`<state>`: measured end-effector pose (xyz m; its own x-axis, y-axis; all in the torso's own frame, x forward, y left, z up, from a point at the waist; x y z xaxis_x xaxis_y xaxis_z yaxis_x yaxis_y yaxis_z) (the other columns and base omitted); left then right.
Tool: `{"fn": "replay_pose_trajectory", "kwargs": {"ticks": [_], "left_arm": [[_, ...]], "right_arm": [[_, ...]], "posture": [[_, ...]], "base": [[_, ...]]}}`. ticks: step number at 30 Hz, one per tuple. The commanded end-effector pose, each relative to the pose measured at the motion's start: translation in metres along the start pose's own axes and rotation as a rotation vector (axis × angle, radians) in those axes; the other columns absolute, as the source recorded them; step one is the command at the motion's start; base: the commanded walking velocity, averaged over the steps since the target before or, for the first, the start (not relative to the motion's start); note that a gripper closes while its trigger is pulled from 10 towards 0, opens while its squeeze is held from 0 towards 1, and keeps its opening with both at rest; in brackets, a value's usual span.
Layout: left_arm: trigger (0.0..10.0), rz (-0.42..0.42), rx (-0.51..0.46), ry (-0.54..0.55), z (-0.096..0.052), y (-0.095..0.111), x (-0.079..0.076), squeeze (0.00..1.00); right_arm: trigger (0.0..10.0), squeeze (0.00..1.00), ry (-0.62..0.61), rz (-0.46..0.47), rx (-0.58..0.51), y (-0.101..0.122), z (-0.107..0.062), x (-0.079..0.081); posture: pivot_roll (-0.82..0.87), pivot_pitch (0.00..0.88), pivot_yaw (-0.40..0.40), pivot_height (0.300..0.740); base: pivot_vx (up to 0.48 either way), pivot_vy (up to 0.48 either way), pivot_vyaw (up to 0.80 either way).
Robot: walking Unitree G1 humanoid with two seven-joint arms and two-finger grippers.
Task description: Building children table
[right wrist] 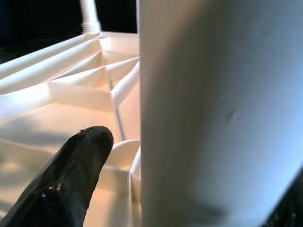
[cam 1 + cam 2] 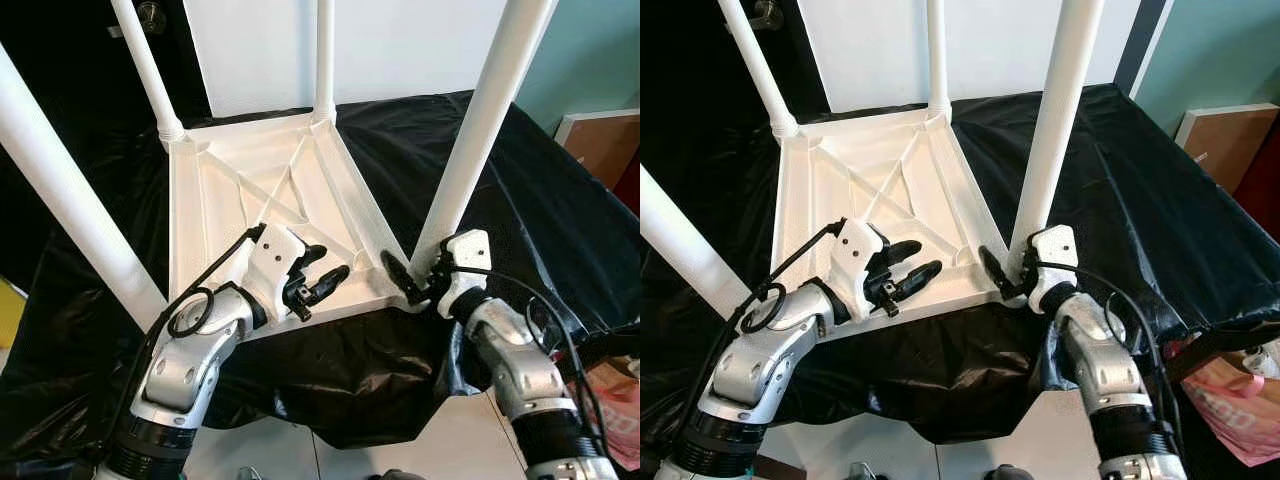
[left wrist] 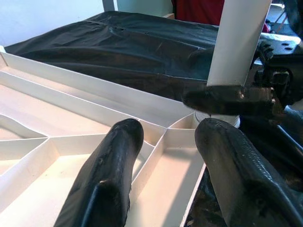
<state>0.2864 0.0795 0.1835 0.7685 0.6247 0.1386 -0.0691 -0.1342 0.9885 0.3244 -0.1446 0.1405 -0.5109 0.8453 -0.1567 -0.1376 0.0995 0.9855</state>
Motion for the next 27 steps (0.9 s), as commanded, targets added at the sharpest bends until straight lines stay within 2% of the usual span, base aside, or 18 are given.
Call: {"fn": "replay_pose_trajectory", "kwargs": {"ticks": [1, 6, 7, 8, 9, 10, 15, 16, 17, 18, 21, 24, 27], "left_arm": [[10.0, 0.003, 0.007, 0.016, -0.001, 0.000, 0.001, 0.00], [10.0, 0.003, 0.008, 0.017, -0.002, 0.001, 0.001, 0.00], [10.0, 0.003, 0.011, 0.018, -0.002, 0.000, 0.002, 0.00], [10.0, 0.003, 0.012, 0.018, -0.003, 0.000, 0.002, 0.00], [10.0, 0.003, 0.012, 0.018, -0.003, 0.000, 0.002, 0.00], [10.0, 0.005, 0.014, 0.018, -0.002, 0.000, 0.002, 0.00], [10.0, 0.007, 0.025, 0.018, -0.002, -0.002, 0.002, 0.00], [10.0, 0.007, 0.025, 0.013, -0.002, -0.002, 0.000, 0.00], [10.0, 0.007, 0.025, 0.013, -0.002, -0.002, 0.000, 0.00], [10.0, 0.012, 0.026, 0.012, -0.001, -0.003, -0.001, 0.00], [10.0, 0.016, 0.027, 0.011, -0.001, -0.003, -0.001, 0.00], [10.0, 0.008, 0.022, 0.029, 0.000, -0.003, 0.002, 0.00], [10.0, 0.000, 0.015, 0.044, 0.000, -0.001, 0.005, 0.00]], "right_arm": [[10.0, 0.00, 0.039, 0.008, 0.021, -0.005, 0.000, 0.001], [10.0, 0.00, 0.099, -0.018, 0.046, -0.009, 0.001, 0.000], [8.5, 0.00, 0.120, -0.027, 0.057, -0.011, 0.003, 0.000], [1.8, 0.00, 0.133, -0.041, 0.061, -0.013, 0.004, -0.002], [1.8, 0.00, 0.133, -0.041, 0.061, -0.013, 0.004, -0.002], [0.0, 0.00, 0.124, -0.052, 0.057, -0.013, 0.005, -0.006], [0.0, 0.00, 0.110, -0.030, 0.076, -0.017, 0.005, -0.012], [2.9, 0.00, 0.096, -0.017, 0.082, -0.018, 0.004, -0.013], [2.9, 0.00, 0.096, -0.017, 0.082, -0.018, 0.004, -0.013], [10.0, 0.00, 0.062, -0.011, 0.086, -0.020, 0.003, -0.015], [10.0, 0.00, 0.039, -0.008, 0.089, -0.021, 0.002, -0.016], [10.0, 0.00, -0.089, 0.037, 0.108, -0.023, 0.003, -0.016], [10.0, 0.00, -0.152, 0.042, 0.109, -0.024, 0.004, -0.013]], "posture": [[-0.09, 0.071, -0.023, 0.740], [-0.09, 0.077, -0.020, 0.740], [-0.09, 0.081, -0.017, 0.740], [-0.09, 0.082, -0.017, 0.740], [-0.09, 0.082, -0.017, 0.740], [-0.09, 0.085, -0.017, 0.740], [-0.09, 0.094, -0.018, 0.740], [-0.09, 0.096, -0.019, 0.740], [-0.09, 0.096, -0.019, 0.740], [-0.09, 0.093, -0.020, 0.740], [-0.09, 0.094, -0.020, 0.740], [-0.11, 0.115, -0.035, 0.740], [-0.11, 0.123, -0.035, 0.740]], "base": [[0.000, 0.000, 0.00], [0.000, 0.000, 0.00], [0.000, 0.000, 0.00], [0.000, 0.000, 0.00], [0.000, 0.000, 0.00], [0.000, 0.000, 0.00], [0.000, 0.000, 0.00], [0.000, 0.000, 0.00], [0.000, 0.000, 0.00], [0.000, 0.000, 0.00], [0.000, 0.000, 0.00], [0.000, 0.000, 0.00], [0.000, 0.000, 0.00]]}}
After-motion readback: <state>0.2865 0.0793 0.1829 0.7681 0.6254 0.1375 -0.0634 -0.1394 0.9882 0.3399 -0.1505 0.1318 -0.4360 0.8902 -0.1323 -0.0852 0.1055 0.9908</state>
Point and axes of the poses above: a point about 5 cm out from each wrist's last joint towards the gripper, its own z axis pointing out of the wrist towards the gripper, its own y axis along the axis of the wrist's last joint, x = y × z, the point moved 2 cm from there along z, pointing out of the wrist towards the gripper, and after that the axes turned 2 degrees about -z, right-handed, at the moved point
